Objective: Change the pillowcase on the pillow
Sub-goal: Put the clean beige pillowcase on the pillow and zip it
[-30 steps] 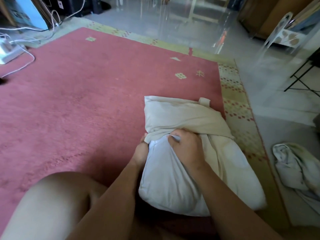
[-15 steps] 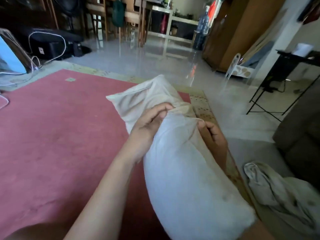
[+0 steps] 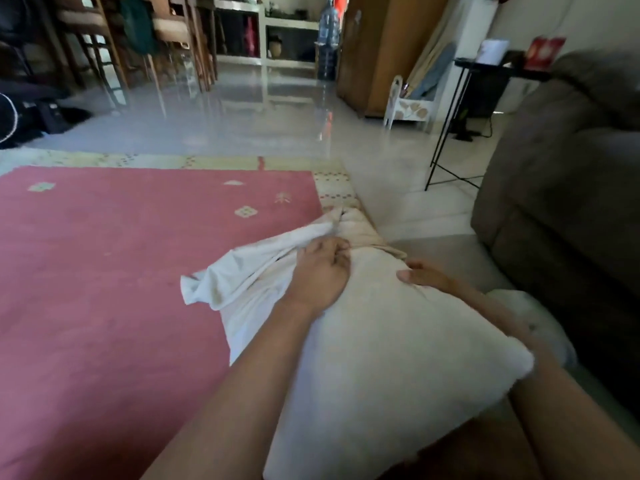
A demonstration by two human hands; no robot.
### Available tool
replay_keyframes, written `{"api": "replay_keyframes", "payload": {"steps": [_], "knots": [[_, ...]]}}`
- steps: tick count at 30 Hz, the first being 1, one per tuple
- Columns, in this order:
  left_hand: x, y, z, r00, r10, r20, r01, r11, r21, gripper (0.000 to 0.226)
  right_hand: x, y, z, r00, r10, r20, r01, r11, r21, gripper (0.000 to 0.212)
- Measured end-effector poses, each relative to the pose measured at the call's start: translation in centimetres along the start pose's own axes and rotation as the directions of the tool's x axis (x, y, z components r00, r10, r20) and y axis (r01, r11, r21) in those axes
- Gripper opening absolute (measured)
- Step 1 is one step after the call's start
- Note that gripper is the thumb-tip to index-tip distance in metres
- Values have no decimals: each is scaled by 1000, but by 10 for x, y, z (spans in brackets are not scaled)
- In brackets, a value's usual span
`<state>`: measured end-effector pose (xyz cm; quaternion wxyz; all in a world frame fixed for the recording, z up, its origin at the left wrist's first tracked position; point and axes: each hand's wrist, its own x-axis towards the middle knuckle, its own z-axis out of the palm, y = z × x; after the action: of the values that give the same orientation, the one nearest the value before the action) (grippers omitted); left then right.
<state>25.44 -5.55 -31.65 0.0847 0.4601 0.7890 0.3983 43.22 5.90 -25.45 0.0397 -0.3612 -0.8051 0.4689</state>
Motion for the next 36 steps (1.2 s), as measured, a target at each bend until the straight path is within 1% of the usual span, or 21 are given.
{"api": "replay_keyframes", "payload": {"steps": [1, 3, 4, 5, 7, 9, 10, 12, 13, 15, 17, 19, 21, 23, 25, 26, 27, 29, 31, 34, 36], "knots": [[4, -11, 9, 996, -75, 48, 71, 995, 75, 55, -10, 2, -9, 998, 44, 35, -43, 999, -28, 77], [11, -39, 26, 968, -213, 131, 190, 967, 173, 57, -18, 21, -22, 986, 96, 138, -59, 967, -249, 63], [12, -53, 30, 954, -260, 151, 229, 954, 192, 55, -22, 29, -24, 980, 125, 155, -51, 910, -411, 57], [11, -67, 33, 944, -286, 164, 250, 945, 209, 51, -20, 39, -24, 973, 177, 146, -59, 808, -587, 54], [6, -82, 37, 937, -300, 178, 254, 937, 239, 36, -9, 61, -19, 961, 240, 137, -65, 680, -730, 43], [2, -86, 42, 930, -319, 183, 263, 924, 277, 19, -3, 67, -6, 967, 227, 113, -64, 649, -758, 36], [0, -84, 45, 933, -316, 174, 255, 918, 304, 17, -3, 63, 2, 979, 194, 68, -87, 690, -719, 33], [-2, -79, 51, 947, -298, 119, 235, 896, 376, 20, 6, 60, 24, 998, 61, 22, -29, 722, -692, 31], [-3, -77, 52, 951, -294, 92, 240, 894, 379, 25, 12, 58, 36, 1000, 9, -5, -11, 745, -667, 37], [-6, -80, 51, 950, -304, 74, 275, 923, 271, 34, 20, 50, 65, 997, -65, -51, 19, 780, -626, 54], [-12, -83, 43, 936, -344, 81, 334, 936, 116, 46, 26, 47, 93, 997, -65, 40, 74, 695, -715, 65], [-20, -81, 35, 930, -355, 93, 359, 933, -28, 45, 27, 51, 111, 996, -52, 68, 86, 595, -799, 74], [-31, -70, 33, 942, -291, 167, 303, 952, -48, 48, 29, 59, 117, 998, -46, 43, 62, 571, -819, 77], [-47, -63, 34, 960, -153, 235, 123, 983, 137, 48, 30, 63, 116, 999, 2, 46, 38, 540, -841, 82], [-59, -69, 35, 982, -55, 180, 5, 963, 270, 34, 29, 62, 115, 998, 25, 59, 36, 534, -845, 76], [-64, -77, 35, 992, -26, 120, -5, 968, 252, 22, 28, 60, 115, 998, 20, 61, 41, 535, -844, 75], [-67, -85, 34, 999, -8, 32, 1, 974, 225, 12, 26, 59, 115, 998, -3, 64, 56, 530, -846, 74], [-69, -102, 30, 992, 2, -126, 30, 969, 247, 21, 19, 58, 116, 996, -60, 66, 87, 514, -853, 72], [-71, -118, 22, 976, -52, -210, 122, 934, 336, 29, 9, 58, 116, 994, -88, 58, 95, 515, -852, 71], [-79, -157, 8, 952, -210, -222, 288, 859, 423, 29, 0, 59, 116, 992, -111, 63, 112, 514, -851, 74], [-90, -186, 5, 928, -315, -200, 372, 822, 431, 32, -1, 58, 117, 990, -122, 73, 126, 510, -851, 80]]}}
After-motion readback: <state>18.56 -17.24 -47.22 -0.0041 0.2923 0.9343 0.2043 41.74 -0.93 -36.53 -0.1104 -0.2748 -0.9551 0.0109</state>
